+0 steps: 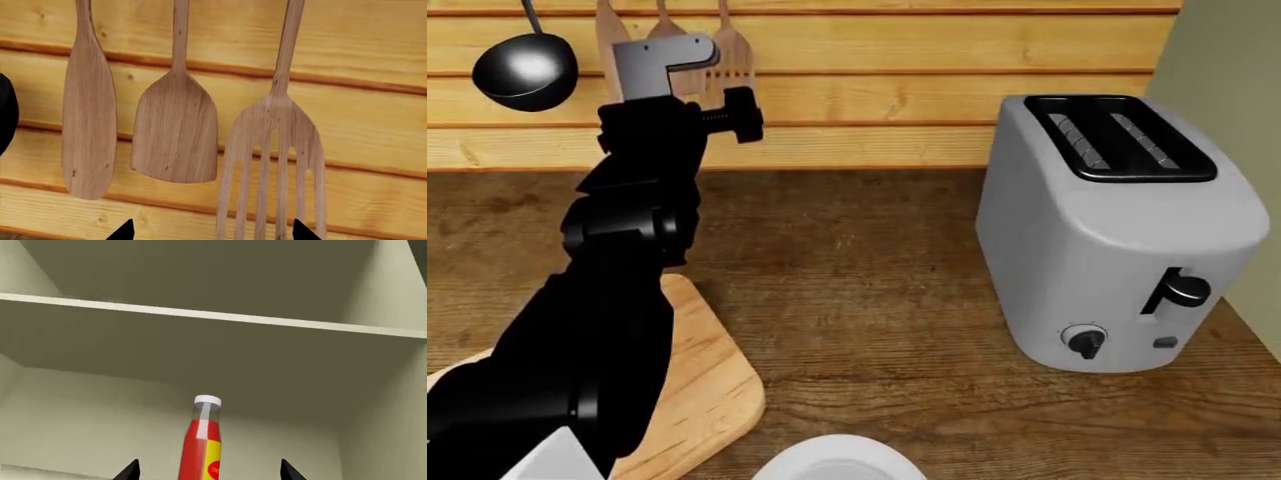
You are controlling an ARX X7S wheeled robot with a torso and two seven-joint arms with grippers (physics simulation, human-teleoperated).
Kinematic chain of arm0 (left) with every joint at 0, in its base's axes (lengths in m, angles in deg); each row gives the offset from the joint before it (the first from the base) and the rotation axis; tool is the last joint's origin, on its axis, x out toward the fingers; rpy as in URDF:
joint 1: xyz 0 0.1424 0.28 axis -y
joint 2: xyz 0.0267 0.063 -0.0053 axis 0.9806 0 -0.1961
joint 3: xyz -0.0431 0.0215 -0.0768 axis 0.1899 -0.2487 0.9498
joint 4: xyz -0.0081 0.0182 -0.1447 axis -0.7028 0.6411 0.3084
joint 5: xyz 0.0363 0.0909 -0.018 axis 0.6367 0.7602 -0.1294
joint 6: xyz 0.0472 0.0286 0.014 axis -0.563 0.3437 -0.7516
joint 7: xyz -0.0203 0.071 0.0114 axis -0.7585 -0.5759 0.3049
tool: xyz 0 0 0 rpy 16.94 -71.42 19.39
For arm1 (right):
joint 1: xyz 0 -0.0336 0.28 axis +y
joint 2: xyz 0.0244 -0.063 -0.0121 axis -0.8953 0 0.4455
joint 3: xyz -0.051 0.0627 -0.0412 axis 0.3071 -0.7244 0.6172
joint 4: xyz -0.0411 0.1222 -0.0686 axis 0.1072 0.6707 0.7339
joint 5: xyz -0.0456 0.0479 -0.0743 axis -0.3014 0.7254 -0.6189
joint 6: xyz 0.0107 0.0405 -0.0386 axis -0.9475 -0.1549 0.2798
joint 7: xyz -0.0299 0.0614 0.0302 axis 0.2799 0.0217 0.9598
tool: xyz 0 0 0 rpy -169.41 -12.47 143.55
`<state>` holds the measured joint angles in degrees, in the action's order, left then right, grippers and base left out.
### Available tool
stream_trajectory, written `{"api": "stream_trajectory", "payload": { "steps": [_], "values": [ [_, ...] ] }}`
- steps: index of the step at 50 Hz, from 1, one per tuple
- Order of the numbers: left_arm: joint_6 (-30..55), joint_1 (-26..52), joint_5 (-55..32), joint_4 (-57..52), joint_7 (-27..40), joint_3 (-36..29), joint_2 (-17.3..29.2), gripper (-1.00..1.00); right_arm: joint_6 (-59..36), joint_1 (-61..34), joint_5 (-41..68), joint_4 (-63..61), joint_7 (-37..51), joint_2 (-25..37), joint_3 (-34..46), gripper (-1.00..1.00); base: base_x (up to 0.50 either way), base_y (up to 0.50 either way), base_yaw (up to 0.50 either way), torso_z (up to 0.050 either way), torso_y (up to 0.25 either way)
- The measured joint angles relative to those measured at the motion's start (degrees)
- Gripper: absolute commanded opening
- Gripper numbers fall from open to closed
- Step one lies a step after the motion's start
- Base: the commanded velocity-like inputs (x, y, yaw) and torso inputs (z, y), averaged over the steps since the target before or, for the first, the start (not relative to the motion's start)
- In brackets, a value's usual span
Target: Pick the sushi from the plate and place it on the cutting board. Then pick the condiment bottle from the cabinet and place it next to the cutting board.
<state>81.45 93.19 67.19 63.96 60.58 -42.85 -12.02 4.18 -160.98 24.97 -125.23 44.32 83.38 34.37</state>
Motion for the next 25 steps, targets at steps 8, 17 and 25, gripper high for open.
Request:
{"api": "stream_trajectory", "payload": {
  "steps": [8,17,25],
  "values": [
    [0.34,-0.54,0.04,-0.01,0.02,-0.19,0.04,1.00,-6.51,-0.13,-3.14,8.44,-0.31,-6.03,-3.93,1.00,0.00,0.00,0.00,0.000,0.000],
    [0.96,-1.51,-0.52,0.01,-0.41,0.50,0.13,1.00,-11.10,0.46,-8.23,17.02,-3.87,-10.29,-6.57,1.00,0.00,0.00,0.00,0.000,0.000],
    [0.52,-2.11,-0.68,-0.19,-0.94,1.37,0.29,1.00,-13.35,1.29,-11.03,23.24,-7.08,-12.74,-7.53,1.00,0.00,0.00,0.00,0.000,0.000]
  ]
}}
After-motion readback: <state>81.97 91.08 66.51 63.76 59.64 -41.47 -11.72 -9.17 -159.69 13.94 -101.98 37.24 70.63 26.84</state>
